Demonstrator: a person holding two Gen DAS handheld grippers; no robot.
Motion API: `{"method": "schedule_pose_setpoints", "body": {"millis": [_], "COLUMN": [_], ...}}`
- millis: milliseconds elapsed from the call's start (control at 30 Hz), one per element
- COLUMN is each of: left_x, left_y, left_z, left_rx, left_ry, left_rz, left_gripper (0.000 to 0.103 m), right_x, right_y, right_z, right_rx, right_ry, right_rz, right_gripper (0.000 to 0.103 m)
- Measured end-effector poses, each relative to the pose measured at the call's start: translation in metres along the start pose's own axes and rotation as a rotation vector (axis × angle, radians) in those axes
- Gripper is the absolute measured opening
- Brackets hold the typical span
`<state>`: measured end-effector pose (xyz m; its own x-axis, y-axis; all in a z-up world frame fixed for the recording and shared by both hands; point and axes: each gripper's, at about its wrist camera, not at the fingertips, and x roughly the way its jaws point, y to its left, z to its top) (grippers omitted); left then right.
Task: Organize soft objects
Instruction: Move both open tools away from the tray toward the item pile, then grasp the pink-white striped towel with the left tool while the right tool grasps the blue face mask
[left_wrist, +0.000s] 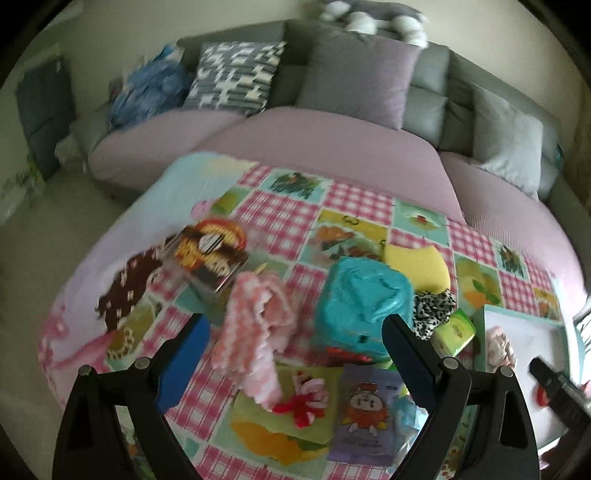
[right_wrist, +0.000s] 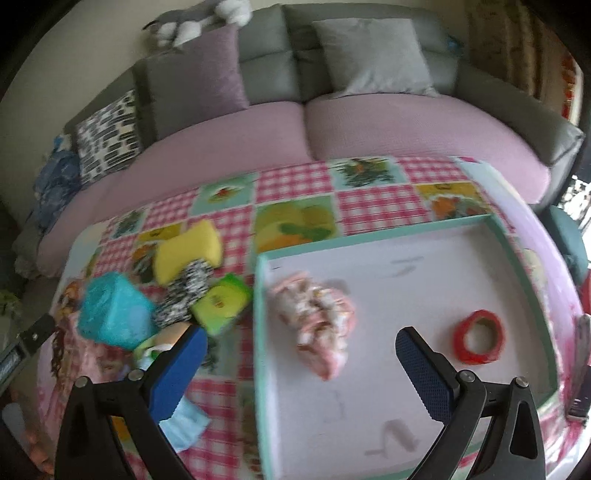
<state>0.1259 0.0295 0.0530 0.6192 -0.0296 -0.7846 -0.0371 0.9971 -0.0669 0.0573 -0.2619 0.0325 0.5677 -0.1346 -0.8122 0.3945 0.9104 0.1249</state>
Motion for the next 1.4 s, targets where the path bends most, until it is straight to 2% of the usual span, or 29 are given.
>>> {"method": "schedule_pose_setpoints", "body": {"millis": [267,400,667,967,1400], "left_x": [0.015,0.025,0.041,0.085,0.107], "left_y": [0.029,0.045,0.068,0.074,0.068], "left_z": [-0.006,-0.009,-0.012,-0.027,-0.026], "left_rx": [-0.063,-0.114,-0.186,-0.212,-0.181], "left_ry": [0.076,0.114,0.162,0.301,0.334], "left_rz": [-0.016,-0.036,-0.015,0.001,0.028], "left_gripper": [0.094,0.094,0.094,0.094,0.094], "right_x": [0.015,0.018,0.024,0.036,0.058], "right_y": [0.04,0.055,0.082,0.097,0.116], "right_z": [-0.015,-0.019,-0.03,-0.043,-0.064], "right_rx": [-0.048,-0.079,-0.139,-0.185,-0.299], "right_ry": [0.068,0.083,0.121,0.164,0.259], "right_rz": [0.103,0.123,0.172,0.161,0.16], "right_gripper": [0.103,0.103,0.103,0.103,0.102]}}
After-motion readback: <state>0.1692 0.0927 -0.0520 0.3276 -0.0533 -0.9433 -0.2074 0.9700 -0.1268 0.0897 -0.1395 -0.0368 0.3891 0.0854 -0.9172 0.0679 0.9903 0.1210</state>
